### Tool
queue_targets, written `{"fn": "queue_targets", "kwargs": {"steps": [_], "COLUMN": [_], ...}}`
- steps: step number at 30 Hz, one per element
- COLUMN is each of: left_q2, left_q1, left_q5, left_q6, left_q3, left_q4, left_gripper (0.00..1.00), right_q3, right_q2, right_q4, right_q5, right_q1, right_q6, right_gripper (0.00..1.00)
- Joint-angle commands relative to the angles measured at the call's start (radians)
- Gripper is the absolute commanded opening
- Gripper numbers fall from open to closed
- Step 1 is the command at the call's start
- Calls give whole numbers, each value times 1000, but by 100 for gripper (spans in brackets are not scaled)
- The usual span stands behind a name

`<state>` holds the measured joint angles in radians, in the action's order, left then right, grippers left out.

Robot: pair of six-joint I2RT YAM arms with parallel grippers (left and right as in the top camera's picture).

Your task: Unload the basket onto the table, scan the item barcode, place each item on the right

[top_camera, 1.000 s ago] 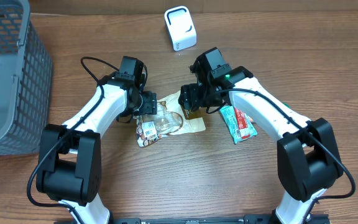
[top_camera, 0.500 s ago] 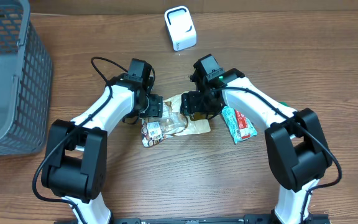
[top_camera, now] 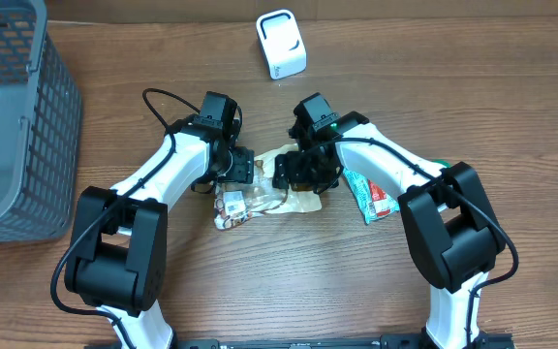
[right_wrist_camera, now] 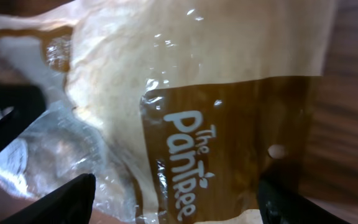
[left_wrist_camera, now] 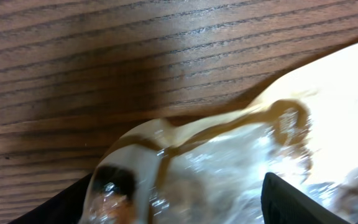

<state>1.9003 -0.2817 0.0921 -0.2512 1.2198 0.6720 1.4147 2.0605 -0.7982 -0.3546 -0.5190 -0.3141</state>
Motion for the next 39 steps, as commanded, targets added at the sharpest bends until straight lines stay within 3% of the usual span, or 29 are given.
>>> {"fn": "queue_targets", "kwargs": {"steps": [1,6,11,15,18,21,27,32,35,39], "left_q2": [9,9,9,6,-6,-20,-27,-24,-24,-24], "left_q1": [-7,-7,-7,-6,0,5,20,35,38,41], "left_q5": [2,2,2,-26,-44,-44,-81,-194,-233,-169], "left_q6": [20,20,20,19,19,19,-38,-80,-105,-103], "left_q3": [-8,-8,-8,-3,31,88,208,183,115,3], "left_q4": [-5,-3,-7,-3,2,17,192,320,306,184], "left_gripper": [73,72,75,73,93,100,100,100,100,100], "right_q3": [4,4,4,10,39,70,76,76,76,75], "right_q2": [29,29,29,17,-13,-47,-73,-70,-66,-51], "right_q4": [9,26,37,34,33,32,6,-11,-3,10], "right_q5": [-80,-84,-83,-50,-50,-50,5,143,212,250], "right_q1": [-31,-31,-27,-22,-10,5,8,-16,-32,-51], "right_q6": [-7,-72,-76,-76,-75,-75,-76,-75,-76,-76], "right_gripper": [80,74,74,66,72,77,82,86,87,88]}}
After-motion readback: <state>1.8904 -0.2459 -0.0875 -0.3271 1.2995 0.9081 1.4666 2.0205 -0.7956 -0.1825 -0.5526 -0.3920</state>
